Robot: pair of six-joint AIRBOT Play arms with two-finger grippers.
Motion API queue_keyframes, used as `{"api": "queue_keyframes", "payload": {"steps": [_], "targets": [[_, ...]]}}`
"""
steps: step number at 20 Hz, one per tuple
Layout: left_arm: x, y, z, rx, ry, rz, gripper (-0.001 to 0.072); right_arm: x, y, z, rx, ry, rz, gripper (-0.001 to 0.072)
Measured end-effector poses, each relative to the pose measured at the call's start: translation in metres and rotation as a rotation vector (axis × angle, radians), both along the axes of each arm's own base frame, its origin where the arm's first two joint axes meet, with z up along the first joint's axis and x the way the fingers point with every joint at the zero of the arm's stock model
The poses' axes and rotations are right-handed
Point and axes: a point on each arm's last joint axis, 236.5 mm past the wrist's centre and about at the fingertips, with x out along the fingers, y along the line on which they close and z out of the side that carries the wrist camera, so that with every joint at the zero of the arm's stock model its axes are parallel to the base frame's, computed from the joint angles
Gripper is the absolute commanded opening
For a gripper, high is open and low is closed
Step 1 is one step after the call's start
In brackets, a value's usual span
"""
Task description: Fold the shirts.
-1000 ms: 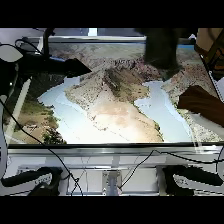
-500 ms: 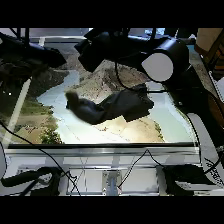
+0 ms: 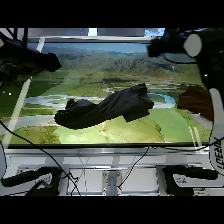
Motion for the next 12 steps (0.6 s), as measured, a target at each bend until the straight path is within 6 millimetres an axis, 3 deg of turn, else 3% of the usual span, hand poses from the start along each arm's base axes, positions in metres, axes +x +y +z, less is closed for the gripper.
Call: {"api": "queue_keyframes", "payload": {"steps": [2,5,8,12], "targets": [[-0.004,-0.001,-0.024,0.003,0.056,-0.008,0.0556,-0.019,-0.032,-0.053,0.117,0.201,-0.038,0.0346],[-0.010,-0.001,-0.061,0.006,0.138,-0.008,0.0556,-0.057,-0.057,-0.125,0.255,0.454,-0.070,0.0380],[-0.016,-0.001,-0.086,0.011,0.191,-0.007,0.0556,-0.093,-0.059,-0.188,0.339,0.623,-0.080,0.0380],[-0.019,-0.001,-0.098,0.010,0.214,-0.005,0.0556,-0.115,-0.052,-0.255,0.407,0.683,-0.094,0.0378]]}}
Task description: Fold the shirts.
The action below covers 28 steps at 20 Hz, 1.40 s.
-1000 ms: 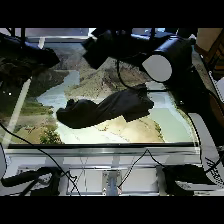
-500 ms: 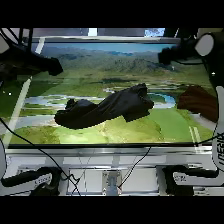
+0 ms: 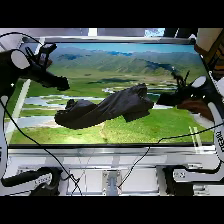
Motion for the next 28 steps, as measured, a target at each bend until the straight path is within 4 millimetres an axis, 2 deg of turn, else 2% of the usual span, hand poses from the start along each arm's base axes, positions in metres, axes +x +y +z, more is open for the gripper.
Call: {"api": "queue_keyframes", "payload": {"steps": [3,7,9,10,12,13,16,18,21,24,28], "targets": [[-0.001,0.000,-0.003,-0.005,0.009,0.011,0.0555,-0.003,0.009,-0.034,0.049,-0.004,-0.004,0.0377],[-0.005,0.000,-0.006,-0.007,0.033,0.023,0.0555,0.019,0.018,-0.052,0.104,-0.099,-0.022,0.0355],[-0.008,0.001,-0.007,-0.004,0.045,0.026,0.0555,0.031,0.018,-0.056,0.105,-0.152,-0.027,0.0250],[-0.008,0.001,-0.007,-0.005,0.050,0.031,0.0555,0.035,0.017,-0.058,0.104,-0.171,-0.026,0.0152],[-0.009,0.001,-0.008,-0.010,0.058,0.043,0.0541,0.039,0.017,-0.061,0.099,-0.198,-0.013,0.0024],[-0.011,0.001,-0.008,-0.012,0.065,0.049,0.0496,0.040,0.018,-0.062,0.098,-0.208,-0.005,0.0024],[-0.026,0.009,-0.016,-0.007,0.141,0.066,0.0499,0.042,0.022,-0.063,0.093,-0.232,0.027,0.0024],[-0.047,0.026,-0.035,0.002,0.254,0.099,0.0567,0.043,0.025,-0.064,0.091,-0.241,0.041,0.0024],[-0.084,0.048,-0.074,-0.047,0.444,0.182,0.0574,0.042,0.028,-0.063,0.096,-0.243,0.055,0.0024],[-0.115,0.046,-0.108,-0.157,0.588,0.244,0.0574,0.040,0.032,-0.063,0.106,-0.238,0.068,0.0024],[-0.136,0.048,-0.147,-0.188,0.645,0.286,0.0574,0.037,0.036,-0.062,0.122,-0.228,0.079,0.0024]]}}
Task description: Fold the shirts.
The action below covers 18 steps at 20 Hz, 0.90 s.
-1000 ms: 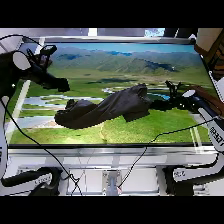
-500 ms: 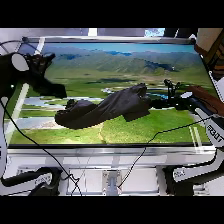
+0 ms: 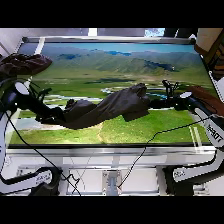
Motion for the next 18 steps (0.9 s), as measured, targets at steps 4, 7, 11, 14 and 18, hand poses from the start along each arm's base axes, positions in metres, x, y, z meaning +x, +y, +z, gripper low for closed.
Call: {"api": "queue_keyframes", "payload": {"steps": [4,7,11,14,18], "targets": [[-0.036,0.006,-0.047,0.031,0.069,0.002,0.0572,0.000,0.004,0.003,0.024,0.004,-0.005,0.0024],[-0.041,-0.009,-0.070,-0.018,0.036,0.049,0.0571,0.000,0.006,0.004,0.035,0.005,-0.008,0.0024],[0.022,-0.029,-0.077,-0.112,-0.224,0.224,0.0403,0.000,0.009,0.006,0.051,0.008,-0.009,0.0024],[0.050,-0.022,-0.078,-0.097,-0.343,0.284,0.0073,-0.001,0.010,0.007,0.061,0.012,-0.009,0.0024],[0.063,-0.024,-0.071,-0.117,-0.395,0.294,0.0014,-0.002,0.013,0.009,0.077,0.017,-0.008,0.0023]]}}
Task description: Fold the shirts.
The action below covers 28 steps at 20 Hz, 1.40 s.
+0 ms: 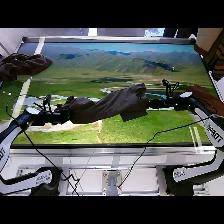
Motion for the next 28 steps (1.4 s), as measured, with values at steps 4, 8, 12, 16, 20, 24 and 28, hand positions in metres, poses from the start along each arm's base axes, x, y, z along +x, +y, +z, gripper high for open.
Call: {"api": "queue_keyframes", "payload": {"steps": [4,8,12,16,20,24,28], "targets": [[0.025,-0.024,0.074,-0.098,-0.149,-0.086,0.0014,0.019,0.006,0.031,0.047,-0.064,-0.003,0.0021],[0.059,-0.024,0.222,-0.053,-0.495,-0.146,0.0014,0.059,0.004,0.116,0.048,-0.278,-0.008,0.0019],[0.061,0.002,0.363,0.130,-0.790,-0.134,0.0014,0.081,-0.006,0.246,-0.006,-0.580,-0.039,0.0019],[0.028,0.006,0.474,0.256,-0.973,-0.138,0.0011,0.049,-0.032,0.390,-0.117,-0.866,-0.116,0.0018],[-0.035,-0.011,0.543,0.292,-1.047,-0.170,0.0009,-0.036,-0.053,0.481,-0.331,-1.012,-0.190,0.0016],[-0.089,-0.026,0.573,0.285,-1.071,-0.169,0.0009,-0.116,-0.056,0.507,-0.443,-1.021,-0.243,0.0016],[-0.078,-0.024,0.543,0.234,-0.939,-0.162,0.0010,-0.135,-0.060,0.488,-0.461,-0.923,-0.259,0.0017]]}}
